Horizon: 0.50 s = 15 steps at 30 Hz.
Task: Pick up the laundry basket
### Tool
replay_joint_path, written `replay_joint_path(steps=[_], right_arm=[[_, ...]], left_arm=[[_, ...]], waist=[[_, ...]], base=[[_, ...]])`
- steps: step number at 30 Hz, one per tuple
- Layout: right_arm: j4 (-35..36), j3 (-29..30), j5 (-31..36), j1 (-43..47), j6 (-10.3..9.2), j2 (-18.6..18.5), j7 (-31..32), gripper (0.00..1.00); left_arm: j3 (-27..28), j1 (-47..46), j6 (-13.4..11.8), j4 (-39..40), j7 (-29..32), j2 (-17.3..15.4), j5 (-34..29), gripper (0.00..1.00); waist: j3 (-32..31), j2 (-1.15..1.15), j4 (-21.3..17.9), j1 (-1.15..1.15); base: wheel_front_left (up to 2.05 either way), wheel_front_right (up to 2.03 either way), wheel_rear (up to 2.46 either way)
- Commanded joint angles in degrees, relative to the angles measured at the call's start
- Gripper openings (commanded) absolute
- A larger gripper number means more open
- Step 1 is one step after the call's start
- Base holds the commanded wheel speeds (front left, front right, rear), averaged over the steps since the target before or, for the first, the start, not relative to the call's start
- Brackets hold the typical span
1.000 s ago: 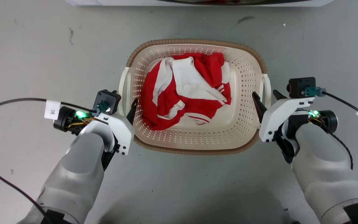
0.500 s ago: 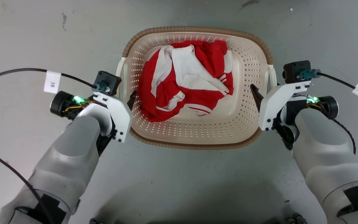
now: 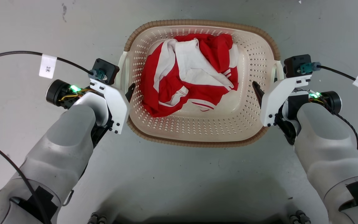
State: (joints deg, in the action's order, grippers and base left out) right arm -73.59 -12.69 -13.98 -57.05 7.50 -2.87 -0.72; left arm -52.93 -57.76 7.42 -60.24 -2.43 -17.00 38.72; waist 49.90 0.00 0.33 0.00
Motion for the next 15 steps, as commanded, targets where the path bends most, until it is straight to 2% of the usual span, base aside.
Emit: replay_joint_path(steps=[1,4,6,7,8,15], right_arm=[[-0.16,0.35,0.5,-0.88,-0.02,-0.01,0.29,1.0],[-0.21,0.85,1.16,-0.9,-0.02,-0.01,0.47,1.0],[-0.21,1.19,1.25,-0.85,-0.02,-0.01,0.99,1.0],[-0.23,1.32,0.93,-0.69,-0.02,-0.01,1.33,0.56],[-0.22,1.4,0.83,-0.63,-0.02,-0.01,1.53,0.0],[-0.19,2.86,4.36,-0.52,0.05,-0.19,1.0,0.0]], left_arm=[[-0.84,-0.86,0.03,-0.03,-0.38,-0.37,0.98,1.0],[-2.47,-1.29,0.03,-0.39,-0.51,-0.34,2.67,1.0],[-3.56,-1.42,0.03,-0.48,0.08,-0.19,4.05,0.0],[-4.22,-1.52,0.03,-0.25,0.18,-0.13,4.58,0.0],[-4.68,-1.69,-0.04,-0.19,-0.01,-0.25,5.19,0.0],[-7.14,-2.07,-0.04,-0.37,-0.37,-0.47,8.76,0.0]], waist=[[0.16,0.0,0.16,0.0],[0.43,0.0,0.32,0.0],[0.59,0.0,0.46,0.0],[0.66,0.0,0.59,0.0],[0.73,0.0,0.68,0.0],[0.71,0.0,0.85,0.0]], base=[[0.0,0.0,0.0],[0.0,0.0,0.0],[0.0,0.0,0.0],[0.0,0.0,0.0],[0.0,0.0,0.0],[0.0,0.0,0.0]])
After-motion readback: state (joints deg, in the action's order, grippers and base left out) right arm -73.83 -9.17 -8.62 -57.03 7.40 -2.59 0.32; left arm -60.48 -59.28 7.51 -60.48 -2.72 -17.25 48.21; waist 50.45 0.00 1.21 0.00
